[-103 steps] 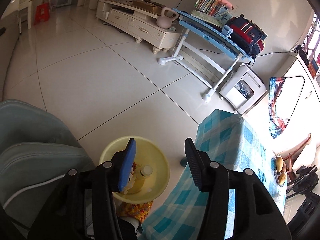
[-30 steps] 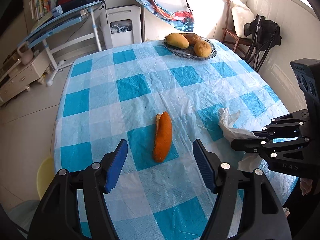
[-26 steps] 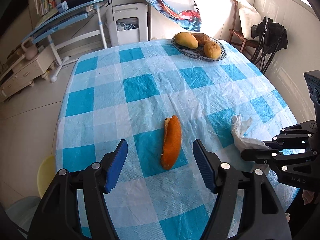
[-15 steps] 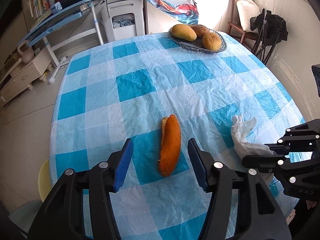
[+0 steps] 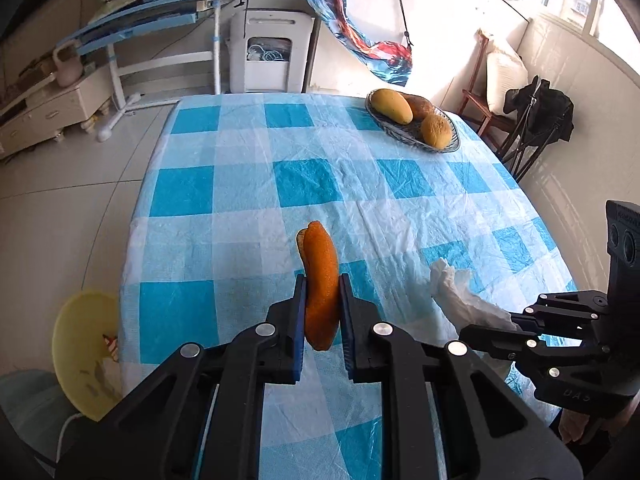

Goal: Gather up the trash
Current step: 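Carry the tissue and carrot in both tools over the yellow bin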

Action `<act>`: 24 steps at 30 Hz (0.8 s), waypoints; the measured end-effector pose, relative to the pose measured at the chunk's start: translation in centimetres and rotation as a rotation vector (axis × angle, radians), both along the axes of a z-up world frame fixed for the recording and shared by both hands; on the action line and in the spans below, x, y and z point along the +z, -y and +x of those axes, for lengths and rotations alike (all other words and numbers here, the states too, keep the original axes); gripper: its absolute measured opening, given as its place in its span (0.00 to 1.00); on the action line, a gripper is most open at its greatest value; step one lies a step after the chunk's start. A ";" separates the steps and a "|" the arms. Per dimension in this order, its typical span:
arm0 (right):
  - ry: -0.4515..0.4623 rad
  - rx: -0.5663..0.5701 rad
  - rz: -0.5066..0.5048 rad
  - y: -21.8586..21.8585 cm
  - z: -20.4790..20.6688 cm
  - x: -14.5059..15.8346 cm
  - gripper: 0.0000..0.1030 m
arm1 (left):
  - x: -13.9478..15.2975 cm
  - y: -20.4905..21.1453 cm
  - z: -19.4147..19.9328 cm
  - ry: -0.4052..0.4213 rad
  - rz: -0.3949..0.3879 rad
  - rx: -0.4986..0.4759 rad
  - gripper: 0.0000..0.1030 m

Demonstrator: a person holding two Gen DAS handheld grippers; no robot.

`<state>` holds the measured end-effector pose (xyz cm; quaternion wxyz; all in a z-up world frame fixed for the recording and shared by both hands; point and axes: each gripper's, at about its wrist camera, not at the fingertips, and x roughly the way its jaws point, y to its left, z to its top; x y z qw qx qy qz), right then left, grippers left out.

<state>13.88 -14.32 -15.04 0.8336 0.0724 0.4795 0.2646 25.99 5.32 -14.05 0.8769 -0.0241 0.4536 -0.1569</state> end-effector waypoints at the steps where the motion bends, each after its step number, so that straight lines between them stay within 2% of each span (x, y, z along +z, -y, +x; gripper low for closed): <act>1: 0.014 0.003 0.006 -0.2 -0.1 0.2 0.14 | 0.3 -0.8 -0.2 0.003 -0.021 0.017 0.15; 17: 0.158 0.056 0.114 -4.4 -0.8 3.1 0.13 | 3.5 -13.5 -2.4 0.089 -0.209 0.334 0.15; 21: 0.162 0.077 0.181 -6.9 -0.4 4.0 0.13 | 5.2 -15.8 -2.1 0.103 -0.130 0.370 0.15; 24: 0.158 0.108 0.218 -10.0 0.6 4.4 0.13 | 5.5 -18.7 -1.8 0.075 -0.099 0.416 0.15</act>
